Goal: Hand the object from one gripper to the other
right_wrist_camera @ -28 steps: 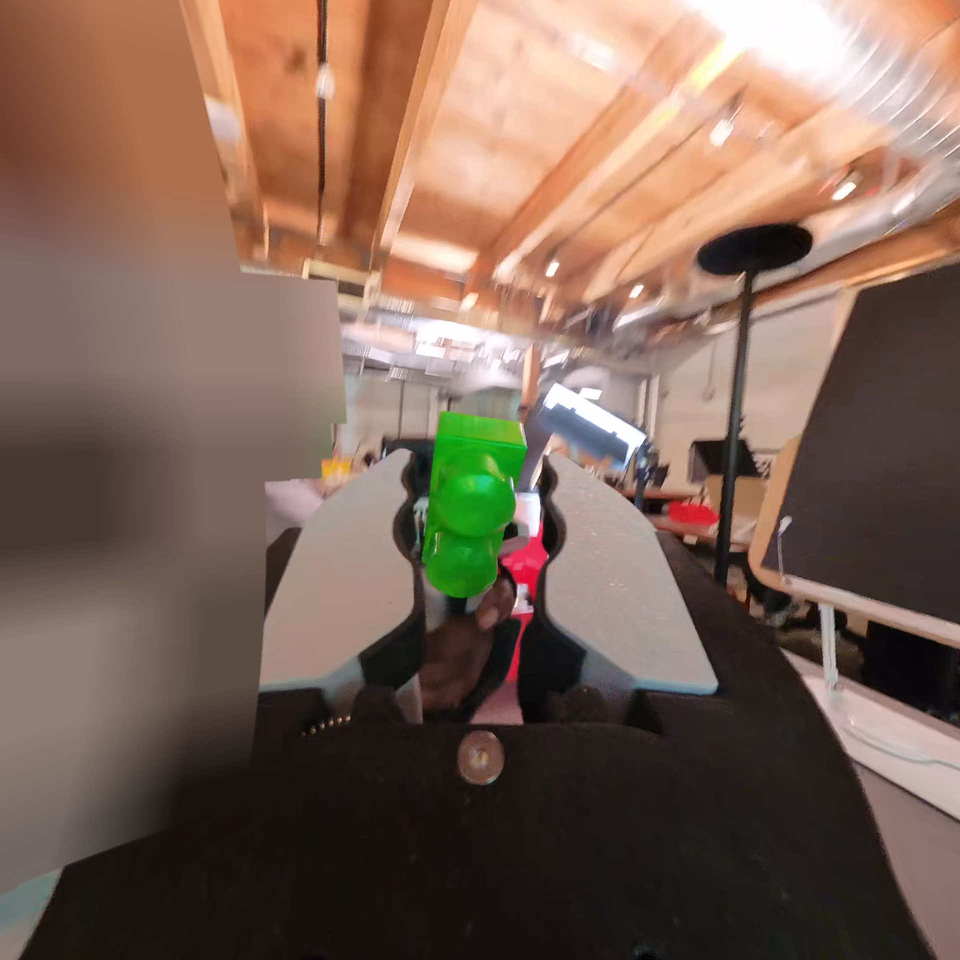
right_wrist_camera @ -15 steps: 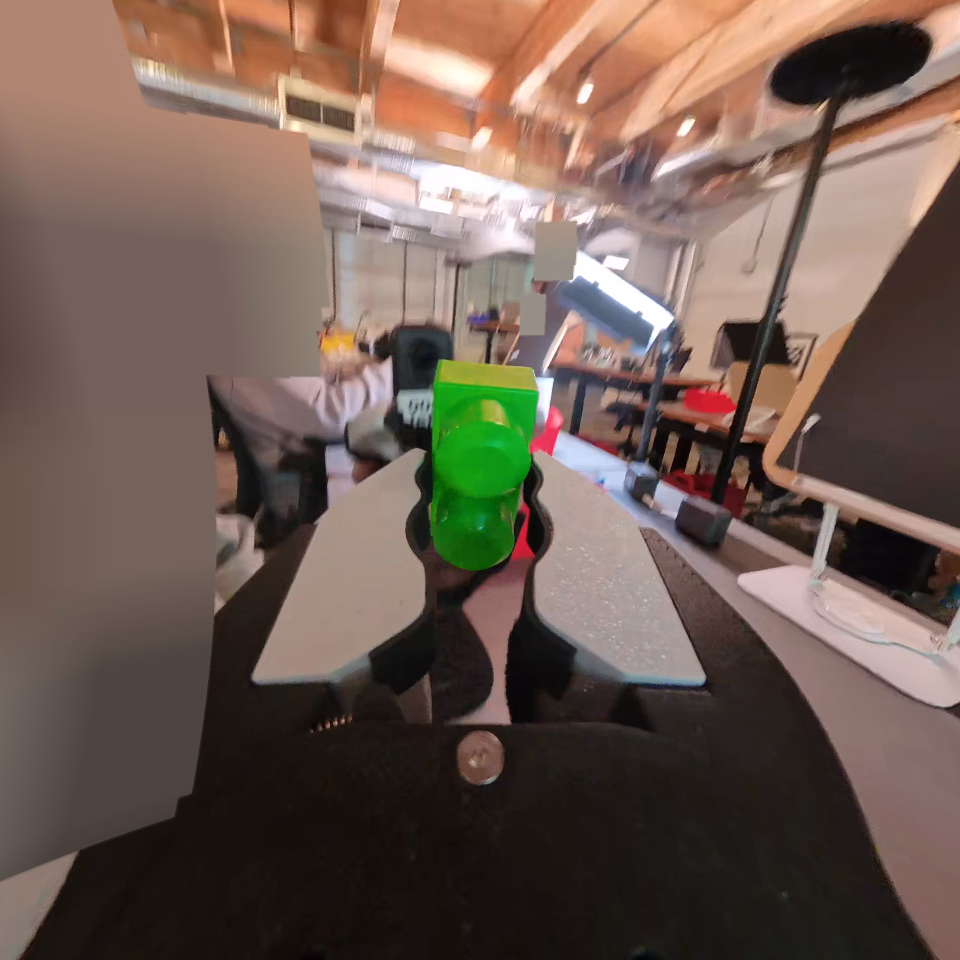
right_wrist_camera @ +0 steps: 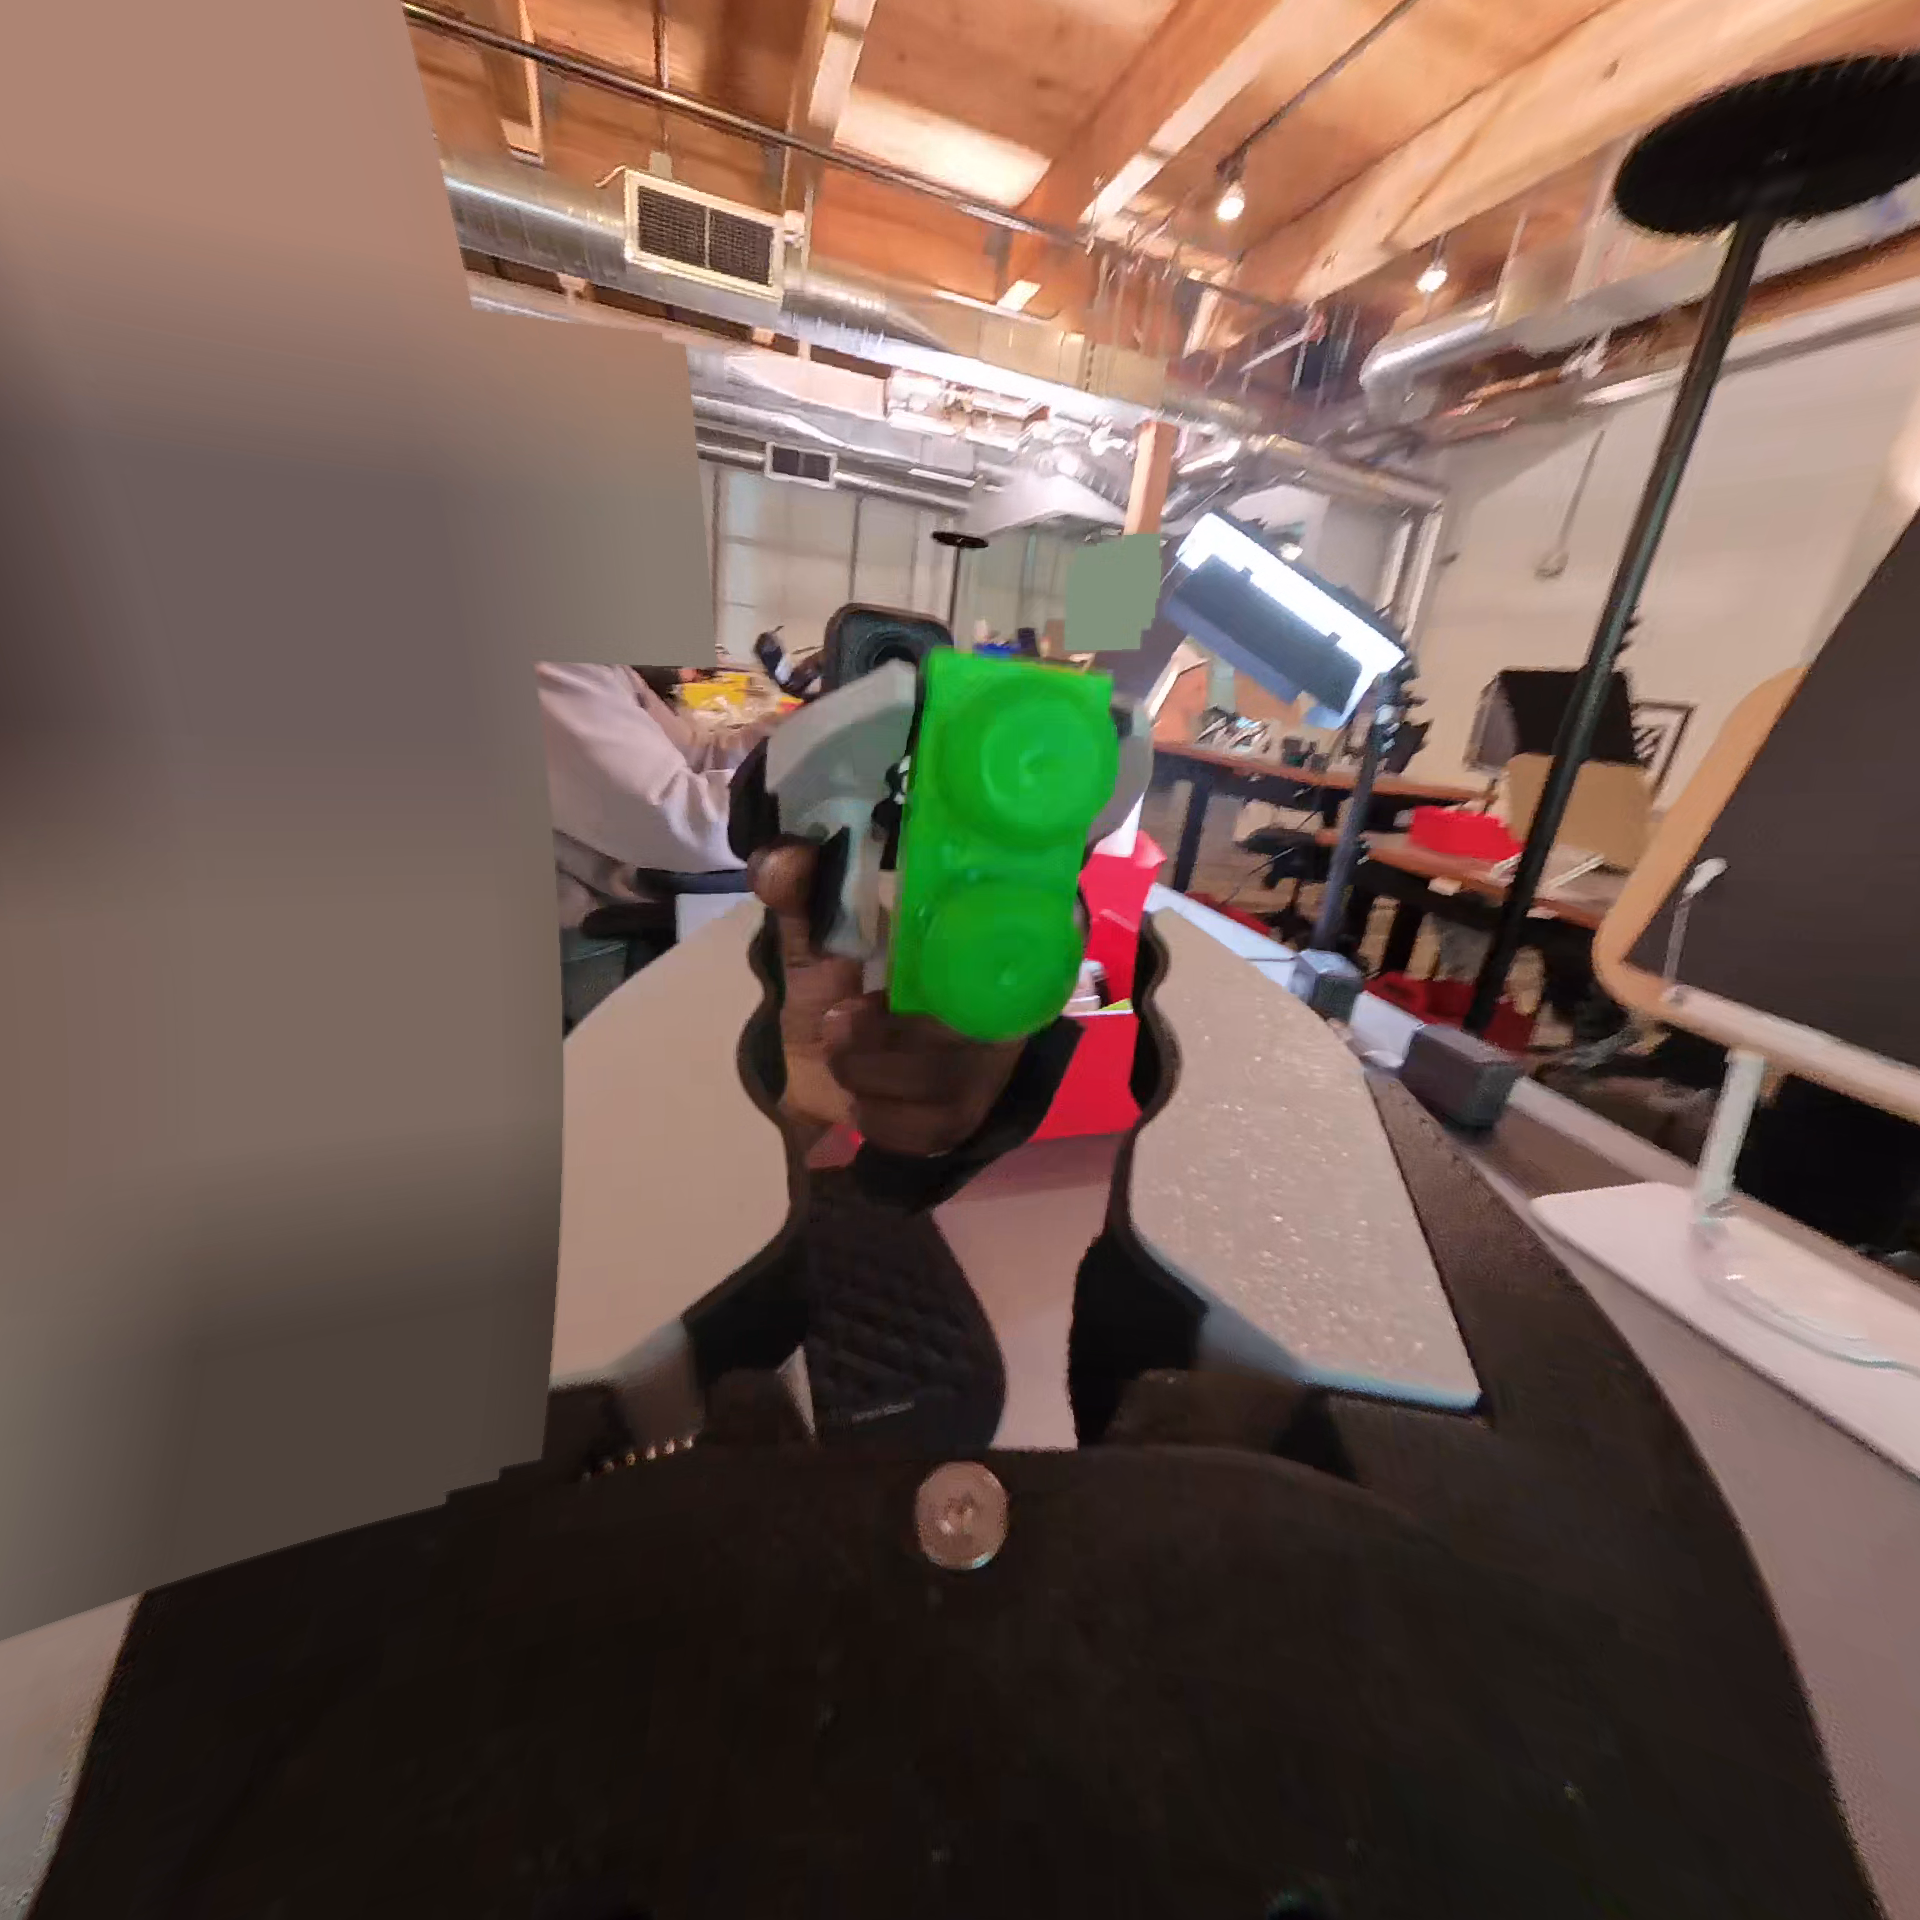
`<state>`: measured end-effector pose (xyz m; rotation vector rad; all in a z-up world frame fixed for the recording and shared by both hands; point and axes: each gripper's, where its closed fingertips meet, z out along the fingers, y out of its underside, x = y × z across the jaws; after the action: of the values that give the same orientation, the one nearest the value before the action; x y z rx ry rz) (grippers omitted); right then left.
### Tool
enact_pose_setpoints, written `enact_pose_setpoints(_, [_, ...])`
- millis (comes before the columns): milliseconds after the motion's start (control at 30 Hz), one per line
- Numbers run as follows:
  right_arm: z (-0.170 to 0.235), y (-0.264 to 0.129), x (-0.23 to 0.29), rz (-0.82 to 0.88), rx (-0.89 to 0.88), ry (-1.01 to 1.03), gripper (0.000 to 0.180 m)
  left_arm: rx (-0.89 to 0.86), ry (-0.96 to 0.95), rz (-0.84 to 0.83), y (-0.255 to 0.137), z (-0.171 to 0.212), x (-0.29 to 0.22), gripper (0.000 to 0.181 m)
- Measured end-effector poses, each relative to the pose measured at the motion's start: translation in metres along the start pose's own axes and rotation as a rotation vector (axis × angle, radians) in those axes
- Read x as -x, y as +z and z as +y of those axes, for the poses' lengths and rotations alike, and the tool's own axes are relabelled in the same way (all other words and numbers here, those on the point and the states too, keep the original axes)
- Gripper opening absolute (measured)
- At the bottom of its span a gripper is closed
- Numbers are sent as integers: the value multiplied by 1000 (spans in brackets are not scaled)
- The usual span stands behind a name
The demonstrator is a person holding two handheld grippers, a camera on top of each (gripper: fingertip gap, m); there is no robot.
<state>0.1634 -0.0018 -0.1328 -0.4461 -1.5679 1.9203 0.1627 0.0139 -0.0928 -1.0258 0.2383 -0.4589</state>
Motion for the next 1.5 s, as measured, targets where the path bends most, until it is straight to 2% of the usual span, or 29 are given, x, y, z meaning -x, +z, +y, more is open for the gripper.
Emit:
enact_pose_setpoints(33, [4,3,1,-11,4,22,67,-40,-14,-3,-1,-4,1,36])
enact_pose_setpoints(67, [5,6,0,-10,-5,30,65,-63,-39,-4,-1,-7,2,36])
enact_pose_setpoints(133, [6,8,-3,13,-34,28,44,-75,-76,13,0,-7,1,36])
enact_pose_setpoints(300, [0,-4,-7,5,8,87,33,-27,-28,7,-6,-4,7,38])
enact_pose_setpoints(400, [-1,-17,-8,-9,98,111,34,139,3,82,-14,11,0,55])
enact_pose_setpoints(467, [2,-24,-6,-21,160,100,34,245,2,142,-18,21,-10,54])
enact_pose_setpoints(600, [19,-27,4,-57,305,48,33,362,10,105,-13,40,-11,52])
enact_pose_setpoints(667, [26,-27,8,-61,354,17,34,369,-19,115,-11,44,-13,37])
enact_pose_setpoints(700, [26,-26,8,-56,354,4,34,356,-34,120,-10,42,-13,37])
enact_pose_setpoints(767, [16,-24,6,-47,280,-3,34,285,-43,116,-7,33,-12,37])
enact_pose_setpoints(833, [-7,-22,-2,-8,81,-35,35,142,-46,85,-3,15,-8,37])
enact_pose_setpoints(933, [-34,-20,-13,40,-194,56,57,-115,-109,39,-3,-12,0,37])
enact_pose_setpoints(1033, [-30,-9,-13,14,-259,165,72,-237,-200,2,-2,-14,10,37])
enact_pose_setpoints(1100, [-28,-4,-16,53,-286,168,70,-236,-237,0,3,-5,11,37])
enact_pose_setpoints(1133, [-28,-4,-19,79,-296,167,64,-228,-243,-2,5,-1,11,37])
enact_pose_setpoints(1167, [-28,-6,-21,97,-301,165,45,-221,-240,-8,6,2,12,36])
enact_pose_setpoints(1200, [-28,-7,-22,99,-291,172,38,-210,-230,-12,7,3,12,37])
enact_pose_setpoints(1267, [-25,-9,-22,72,-221,192,37,-145,-176,-4,8,8,10,37])
enact_pose_setpoints(1433, [-22,-21,-19,31,-67,177,36,224,-2,97,2,37,-9,81])
enact_pose_setpoints(1467, [-20,-23,-18,28,-33,168,36,277,10,100,0,41,-11,83])
enact_pose_setpoints(1500, [-20,-24,-17,24,-14,156,36,303,17,98,-1,42,-12,76])
